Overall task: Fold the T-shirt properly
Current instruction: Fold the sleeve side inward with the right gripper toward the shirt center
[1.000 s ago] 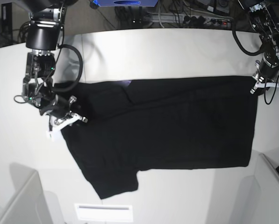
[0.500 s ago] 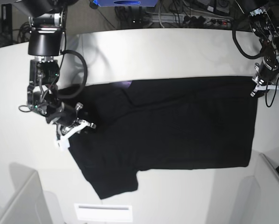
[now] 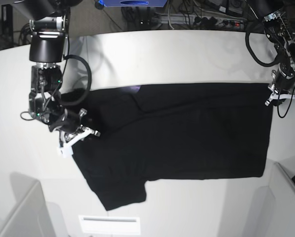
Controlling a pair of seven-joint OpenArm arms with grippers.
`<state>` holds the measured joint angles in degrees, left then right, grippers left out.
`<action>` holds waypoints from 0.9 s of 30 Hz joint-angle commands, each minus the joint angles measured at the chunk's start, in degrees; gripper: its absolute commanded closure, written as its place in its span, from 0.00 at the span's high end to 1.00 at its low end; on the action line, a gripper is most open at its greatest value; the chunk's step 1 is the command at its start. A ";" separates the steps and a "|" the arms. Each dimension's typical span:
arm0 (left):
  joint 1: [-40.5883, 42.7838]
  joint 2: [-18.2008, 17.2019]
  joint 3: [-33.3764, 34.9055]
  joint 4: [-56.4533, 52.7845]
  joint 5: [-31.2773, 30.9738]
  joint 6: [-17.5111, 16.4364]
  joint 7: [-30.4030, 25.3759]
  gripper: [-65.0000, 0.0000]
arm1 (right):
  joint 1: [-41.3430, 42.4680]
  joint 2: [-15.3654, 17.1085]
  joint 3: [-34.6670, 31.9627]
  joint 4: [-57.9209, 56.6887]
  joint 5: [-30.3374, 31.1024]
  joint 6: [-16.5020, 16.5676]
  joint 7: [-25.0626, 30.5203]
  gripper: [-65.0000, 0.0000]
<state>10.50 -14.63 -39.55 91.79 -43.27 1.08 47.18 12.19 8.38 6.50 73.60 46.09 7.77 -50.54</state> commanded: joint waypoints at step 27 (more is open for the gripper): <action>3.78 0.26 -7.79 6.63 -0.73 -6.40 -1.33 0.88 | -20.23 -2.27 11.12 33.34 1.43 -21.26 8.30 0.45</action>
<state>14.37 -13.72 -46.81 97.41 -43.53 -4.95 46.87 -8.64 5.63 17.37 106.08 47.35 -14.46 -43.13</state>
